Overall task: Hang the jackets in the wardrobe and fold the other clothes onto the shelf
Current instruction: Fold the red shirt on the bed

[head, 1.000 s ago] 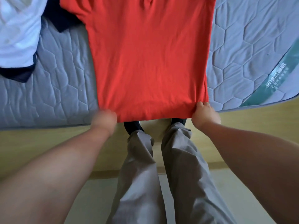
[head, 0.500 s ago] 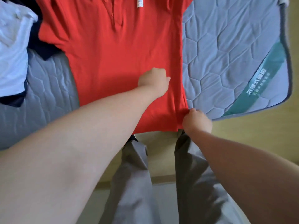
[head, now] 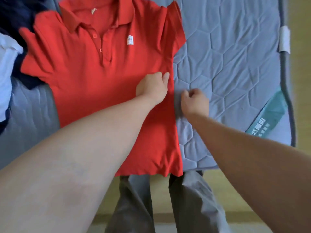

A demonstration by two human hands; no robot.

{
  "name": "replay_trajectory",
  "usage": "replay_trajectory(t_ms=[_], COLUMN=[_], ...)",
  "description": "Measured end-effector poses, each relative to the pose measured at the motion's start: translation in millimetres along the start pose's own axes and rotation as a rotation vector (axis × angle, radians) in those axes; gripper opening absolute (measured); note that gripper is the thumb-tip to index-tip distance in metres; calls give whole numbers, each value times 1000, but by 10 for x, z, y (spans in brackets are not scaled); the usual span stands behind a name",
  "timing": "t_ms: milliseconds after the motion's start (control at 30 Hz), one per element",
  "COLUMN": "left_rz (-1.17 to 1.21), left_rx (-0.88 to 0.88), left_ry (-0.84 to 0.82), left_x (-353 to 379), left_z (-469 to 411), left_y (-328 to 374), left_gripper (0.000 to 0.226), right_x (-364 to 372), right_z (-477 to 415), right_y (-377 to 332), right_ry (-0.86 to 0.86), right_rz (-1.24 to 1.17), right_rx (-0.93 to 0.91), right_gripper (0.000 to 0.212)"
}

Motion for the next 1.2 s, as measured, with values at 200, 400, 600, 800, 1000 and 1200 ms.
replay_trajectory(t_ms=[200, 400, 600, 800, 1000, 1200], left_rz=[131, -117, -340, -207, -19, -171], left_rx=[180, 259, 242, 191, 276, 295], left_ry=[363, -12, -94, 81, 413, -85], left_x=[-1039, -1029, -897, -1013, -1145, -316], left_z=[-805, -1399, -1552, -1537, -947, -854], left_y=[372, 784, 885, 824, 562, 160], left_gripper=[28, 61, 41, 31, 39, 134], right_x=[-226, -359, -328, -279, -427, -470], right_z=[-834, -1091, -1056, -1060, -1125, -1192], right_y=[-1232, -1288, -800, -860, -1070, -1109], right_ry=[-109, -88, -31, -111, -122, -61], right_rz=[-433, -567, -581, -693, -531, -424], right_rx=[-63, 34, 99, 112, 84, 31], right_gripper=[67, 18, 30, 21, 31, 21])
Point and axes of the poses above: each hand's wrist, its own z-axis away from the middle knuckle, its own x-axis out of the palm, y = z × x, the point moved 10 cm from there along -z, towards the middle knuckle, and after that the axes turned 11 degrees about z, right-handed, at the moved point
